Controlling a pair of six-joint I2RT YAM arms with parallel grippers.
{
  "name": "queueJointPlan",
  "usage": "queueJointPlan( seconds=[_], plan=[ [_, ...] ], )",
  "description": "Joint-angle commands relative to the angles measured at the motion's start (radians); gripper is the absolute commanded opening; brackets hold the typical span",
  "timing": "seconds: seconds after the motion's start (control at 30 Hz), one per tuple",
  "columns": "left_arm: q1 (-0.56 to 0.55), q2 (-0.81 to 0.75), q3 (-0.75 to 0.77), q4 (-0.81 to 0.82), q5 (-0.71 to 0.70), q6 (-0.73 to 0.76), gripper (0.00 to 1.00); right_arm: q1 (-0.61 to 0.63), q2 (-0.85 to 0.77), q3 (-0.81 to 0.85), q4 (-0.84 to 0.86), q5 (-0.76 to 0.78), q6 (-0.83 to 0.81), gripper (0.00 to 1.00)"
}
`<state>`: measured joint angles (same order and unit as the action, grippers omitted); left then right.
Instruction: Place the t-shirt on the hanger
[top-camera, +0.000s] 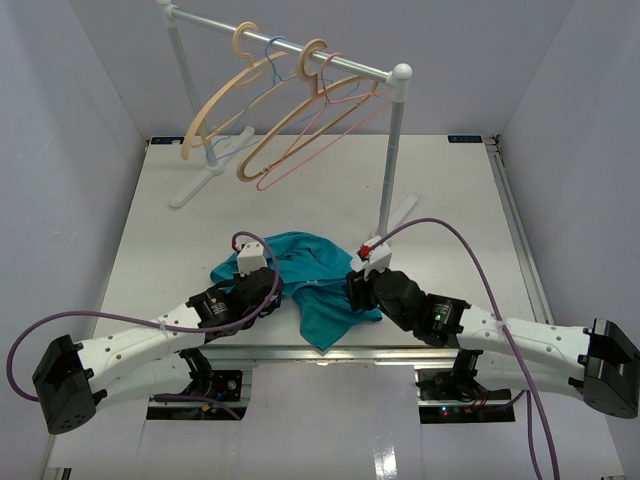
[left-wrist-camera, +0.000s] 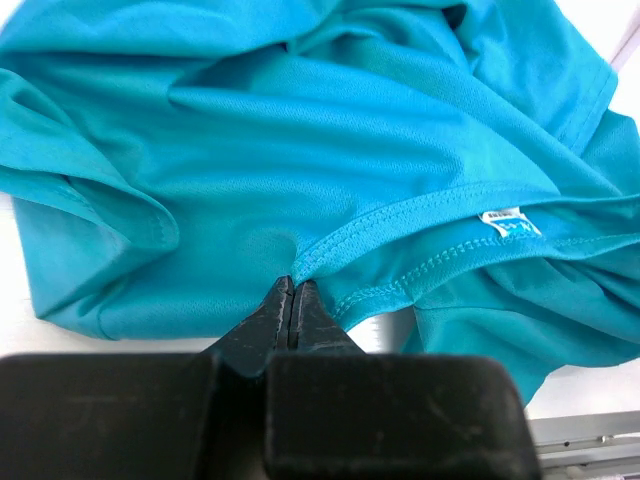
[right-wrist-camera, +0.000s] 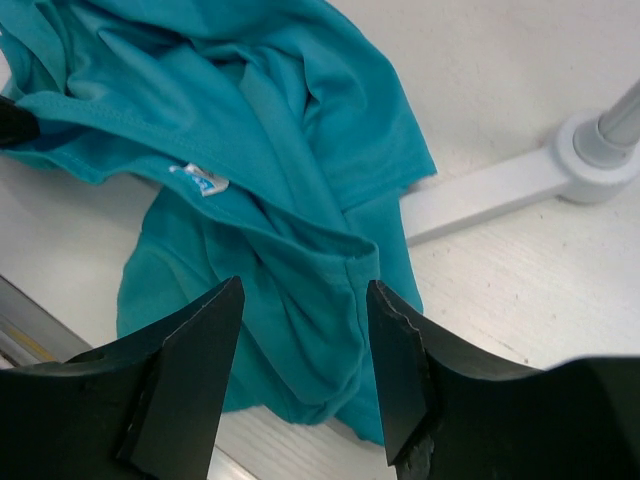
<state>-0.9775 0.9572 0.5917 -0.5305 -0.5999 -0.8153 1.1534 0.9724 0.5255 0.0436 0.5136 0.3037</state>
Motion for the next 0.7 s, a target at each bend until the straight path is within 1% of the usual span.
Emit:
queueJointPlan(
  seconds=[0.0,0.17,0.3,0.37,0.5,0.6,0.67],
  plan=[
    [-0.004,-0.019,0.045,-0.07,-0.055,0.012,0.0,0.005,0.104,0.114,0.088,0.005,-0.083,0.6],
    [-0.003,-0.047,0.028,-0.082,-0.075,0.01,0.0,0.0,0.252,0.202,0.093,-0.009,-0.137,0.61],
    [-0.004,-0.091,0.008,-0.083,-0.081,0.004,0.0,-0.001,0.331,0.206,0.103,-0.049,-0.12,0.61],
    [-0.004,-0.109,0.005,-0.083,-0.077,0.002,0.0,-0.001,0.342,0.164,0.126,-0.08,-0.108,0.61],
    [-0.004,-0.134,0.002,-0.083,-0.076,-0.007,0.0,0.003,0.331,0.09,0.157,-0.096,-0.066,0.6],
    [-0.003,-0.141,0.002,-0.083,-0.074,-0.011,0.0,0.013,0.3,0.043,0.175,-0.098,-0.043,0.6],
    [-0.003,-0.142,0.002,-0.083,-0.073,-0.018,0.0,0.024,0.274,0.032,0.158,-0.085,-0.03,0.6]
  ],
)
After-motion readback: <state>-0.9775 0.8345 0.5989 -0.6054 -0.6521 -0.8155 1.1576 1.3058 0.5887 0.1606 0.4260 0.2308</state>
